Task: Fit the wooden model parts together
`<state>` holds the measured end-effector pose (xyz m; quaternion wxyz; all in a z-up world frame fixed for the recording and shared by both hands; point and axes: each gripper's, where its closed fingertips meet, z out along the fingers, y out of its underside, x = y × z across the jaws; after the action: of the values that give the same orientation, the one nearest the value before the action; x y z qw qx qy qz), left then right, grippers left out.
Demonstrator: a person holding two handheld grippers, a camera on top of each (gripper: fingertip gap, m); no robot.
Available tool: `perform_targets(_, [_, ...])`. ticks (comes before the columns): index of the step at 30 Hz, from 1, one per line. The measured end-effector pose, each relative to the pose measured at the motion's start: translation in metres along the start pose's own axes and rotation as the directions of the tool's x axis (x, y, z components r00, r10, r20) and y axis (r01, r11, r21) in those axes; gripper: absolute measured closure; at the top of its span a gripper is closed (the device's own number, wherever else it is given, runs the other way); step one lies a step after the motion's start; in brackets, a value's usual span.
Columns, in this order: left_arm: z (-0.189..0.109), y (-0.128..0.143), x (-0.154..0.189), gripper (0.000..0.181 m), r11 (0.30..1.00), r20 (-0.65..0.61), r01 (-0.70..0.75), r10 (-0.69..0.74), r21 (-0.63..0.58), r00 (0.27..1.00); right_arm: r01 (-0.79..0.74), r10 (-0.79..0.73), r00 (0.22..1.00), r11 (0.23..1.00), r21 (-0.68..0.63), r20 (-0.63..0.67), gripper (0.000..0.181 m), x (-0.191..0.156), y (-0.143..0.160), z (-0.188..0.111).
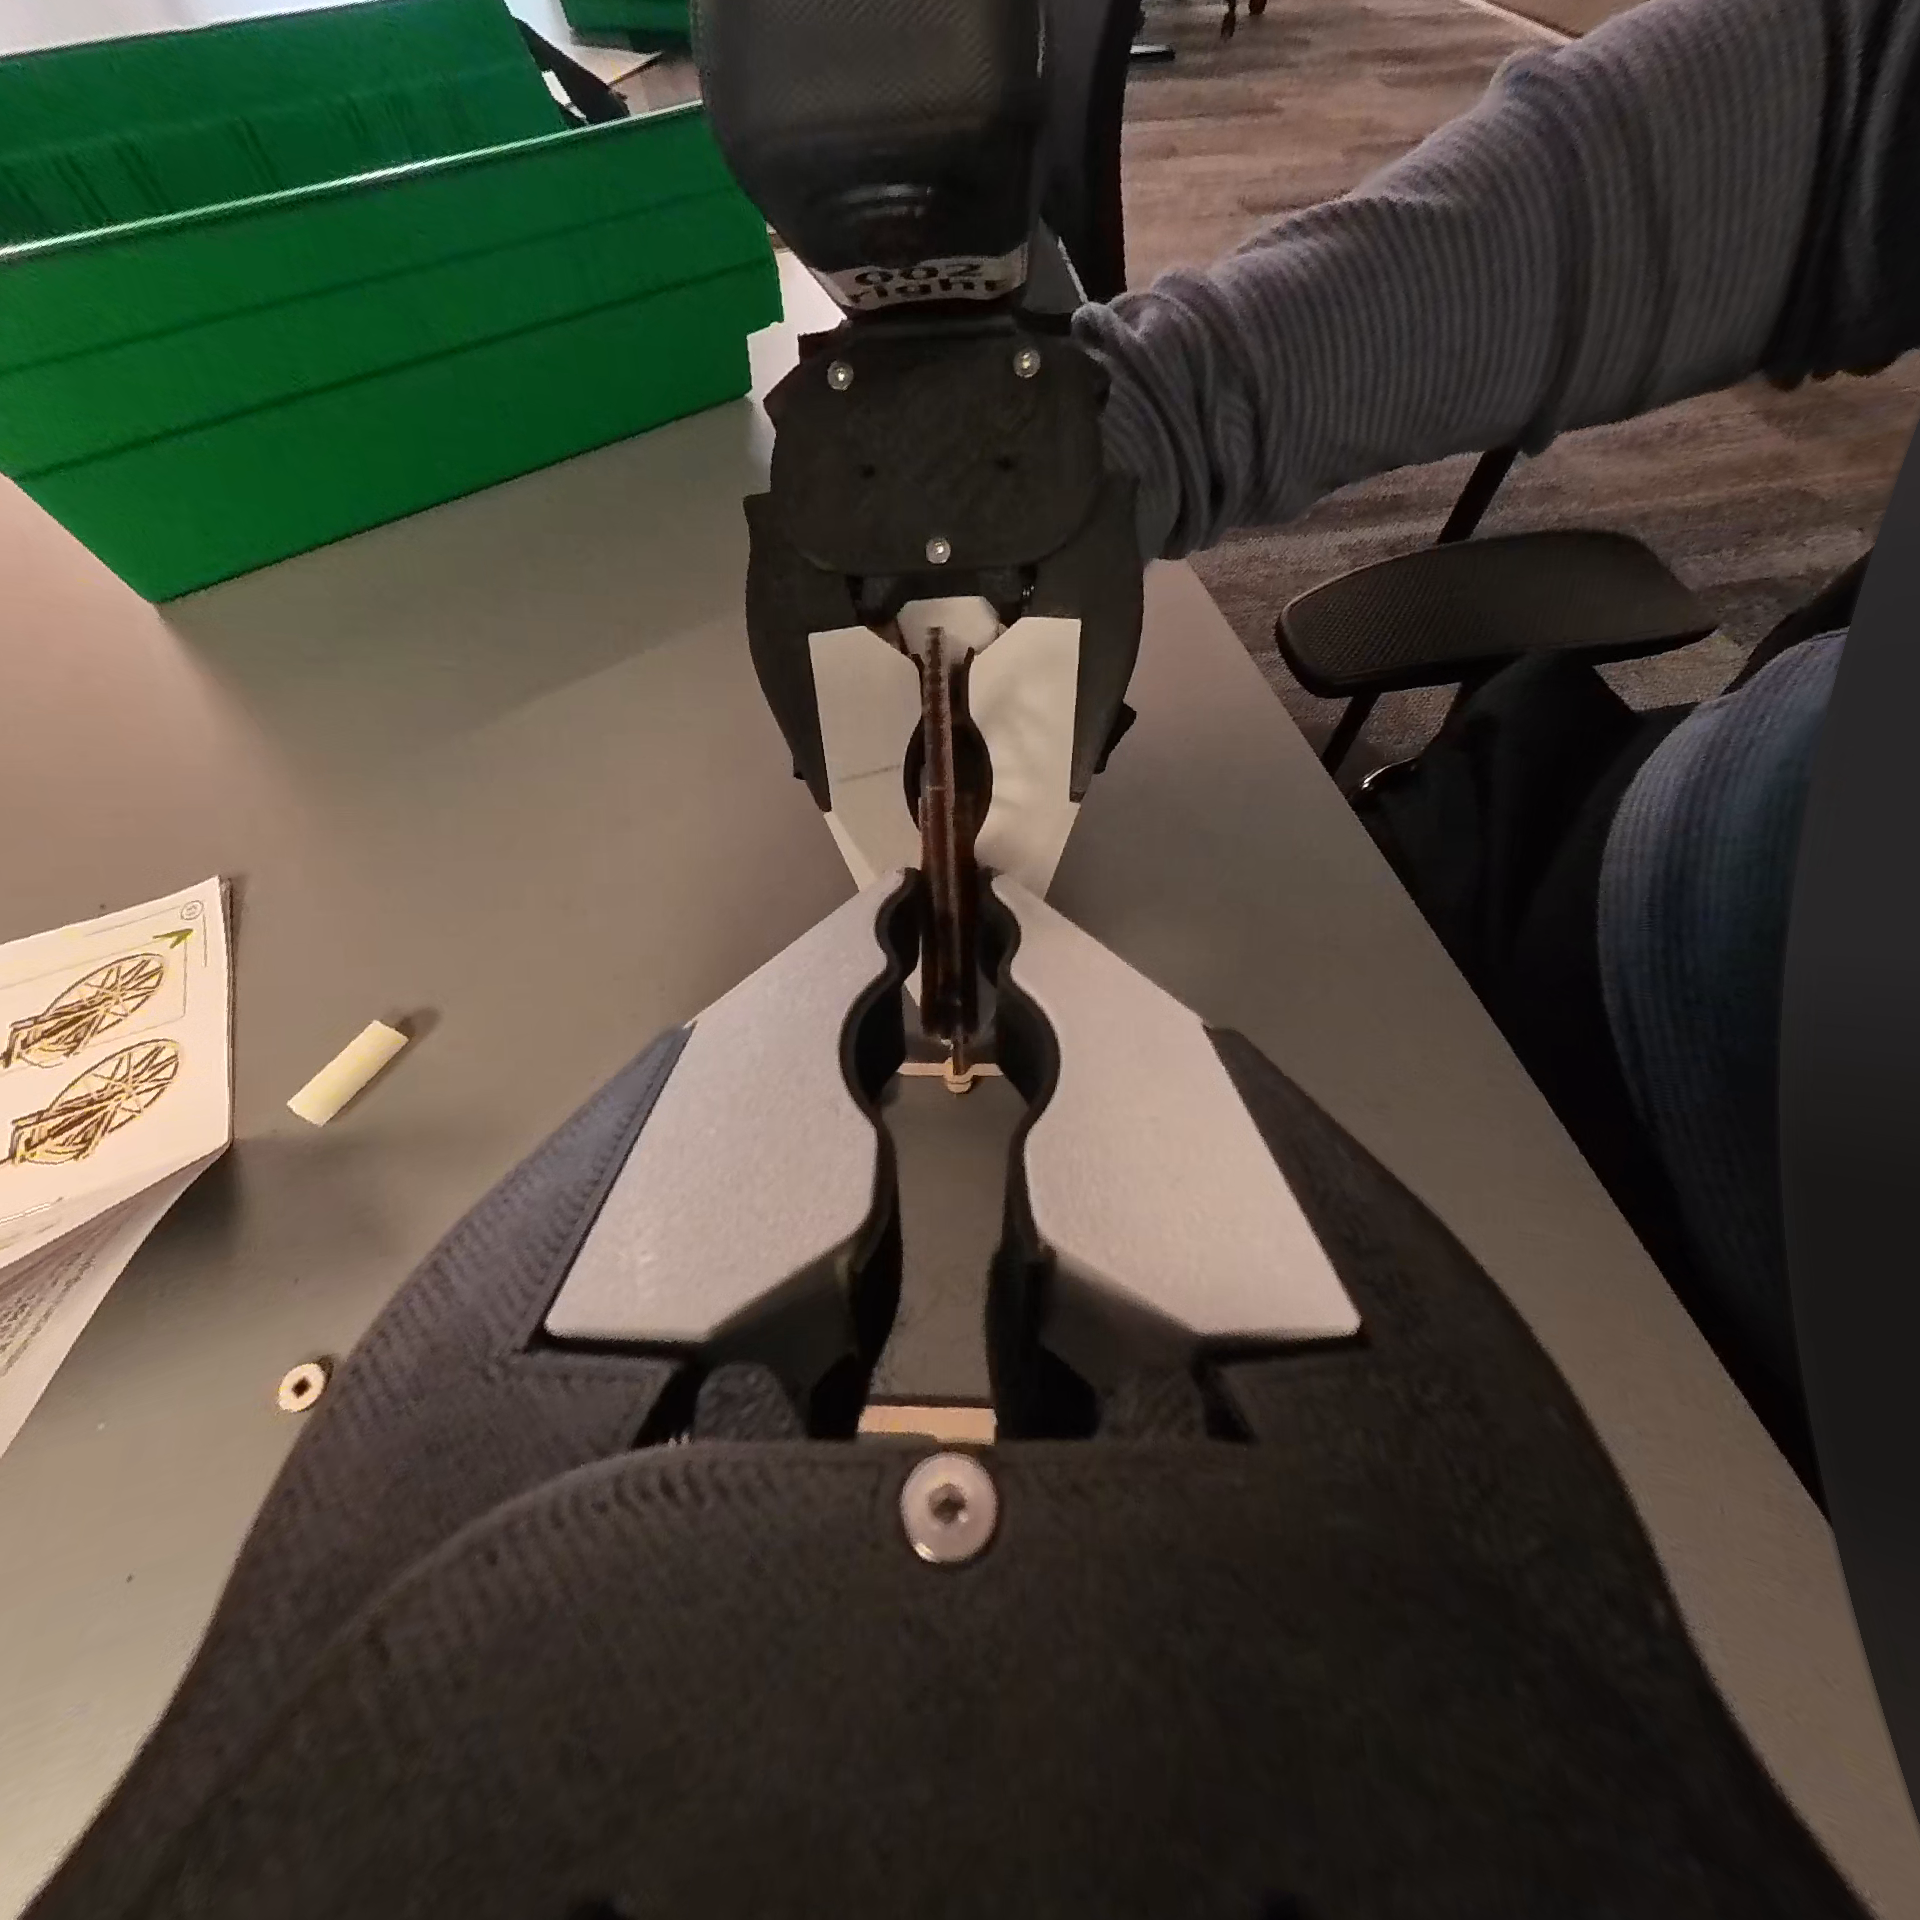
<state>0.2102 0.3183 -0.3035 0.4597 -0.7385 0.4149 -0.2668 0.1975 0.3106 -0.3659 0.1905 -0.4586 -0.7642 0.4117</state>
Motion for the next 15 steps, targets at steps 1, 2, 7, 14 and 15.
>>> perform_targets(1, [0.0002, -0.0001, -0.0002, 0.173, 1.0, -0.001, 0.006, -0.006, 0.001, 1.0, -0.003, 0.003, 1.0, 1.0, 0.0, -0.001, 0.181, 0.0004, 0.0, -0.0001])
perform_targets(2, [0.0004, -0.0004, -0.0008, 0.173, 1.0, 0.001, 0.012, -0.012, 0.003, 1.0, -0.007, 0.007, 1.0, 1.0, 0.0, -0.002, 0.181, 0.0008, 0.0, -0.0002])
perform_targets(7, [0.0008, -0.0018, -0.0046, 0.172, 0.999, 0.021, 0.033, -0.033, 0.013, 0.999, -0.031, 0.031, 0.999, 0.999, 0.008, 0.009, 0.181, 0.0019, -0.0007, -0.0008])
perform_targets(14, [0.0021, -0.004, -0.0077, 0.172, 0.996, 0.028, 0.078, -0.079, 0.03, 0.996, -0.07, 0.069, 0.997, 0.997, 0.017, 0.037, 0.181, 0.001, -0.0015, -0.0019])
perform_targets(15, [0.0024, -0.0048, -0.0076, 0.172, 0.996, 0.027, 0.084, -0.085, 0.035, 0.996, -0.074, 0.073, 0.996, 0.997, 0.02, 0.042, 0.181, 0.0005, -0.0019, -0.0021])
